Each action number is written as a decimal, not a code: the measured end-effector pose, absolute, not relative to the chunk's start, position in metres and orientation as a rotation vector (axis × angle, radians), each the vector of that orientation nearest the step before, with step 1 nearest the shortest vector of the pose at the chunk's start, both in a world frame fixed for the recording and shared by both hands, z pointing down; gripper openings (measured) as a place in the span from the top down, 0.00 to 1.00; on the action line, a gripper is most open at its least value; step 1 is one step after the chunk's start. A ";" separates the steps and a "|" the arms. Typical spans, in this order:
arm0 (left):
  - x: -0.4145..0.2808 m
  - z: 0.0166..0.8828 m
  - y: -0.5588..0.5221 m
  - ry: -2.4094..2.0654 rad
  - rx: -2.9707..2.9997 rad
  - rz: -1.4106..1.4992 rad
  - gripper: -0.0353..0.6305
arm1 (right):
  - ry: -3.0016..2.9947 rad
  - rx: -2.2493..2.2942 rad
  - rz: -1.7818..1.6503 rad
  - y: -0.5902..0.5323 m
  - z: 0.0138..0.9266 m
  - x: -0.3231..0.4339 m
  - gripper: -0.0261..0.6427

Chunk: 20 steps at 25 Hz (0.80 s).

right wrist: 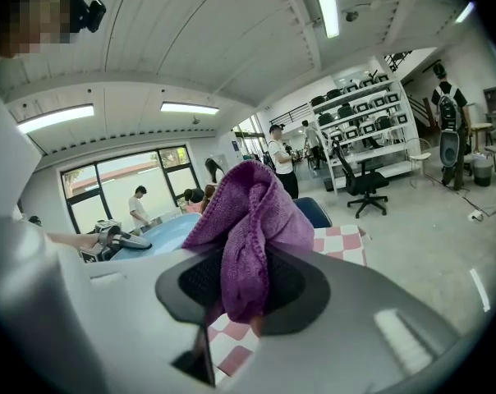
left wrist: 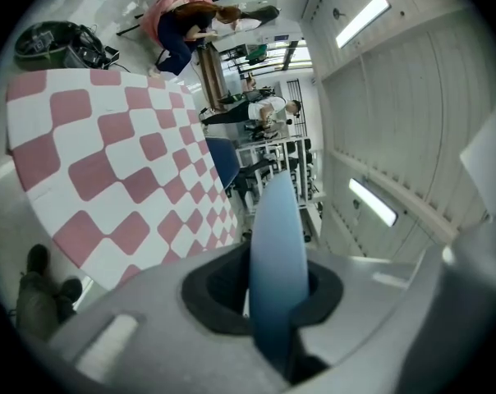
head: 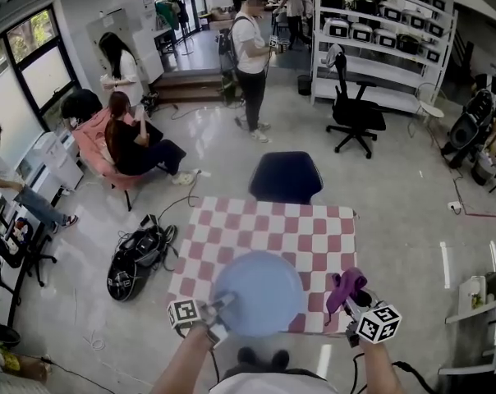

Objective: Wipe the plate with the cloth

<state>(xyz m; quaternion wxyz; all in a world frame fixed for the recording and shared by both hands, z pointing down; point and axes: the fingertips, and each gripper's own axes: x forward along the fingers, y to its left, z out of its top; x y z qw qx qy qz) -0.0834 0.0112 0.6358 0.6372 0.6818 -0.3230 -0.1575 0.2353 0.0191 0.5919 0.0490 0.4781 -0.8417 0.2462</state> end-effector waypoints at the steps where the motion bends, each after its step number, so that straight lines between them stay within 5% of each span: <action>1: -0.084 0.636 0.010 -0.735 1.559 -0.354 0.88 | -2.567 1.455 0.743 0.020 0.590 0.234 0.81; 20: -0.106 0.635 -0.005 -0.665 1.576 -0.291 0.88 | -2.544 1.503 0.759 0.016 0.584 0.199 0.81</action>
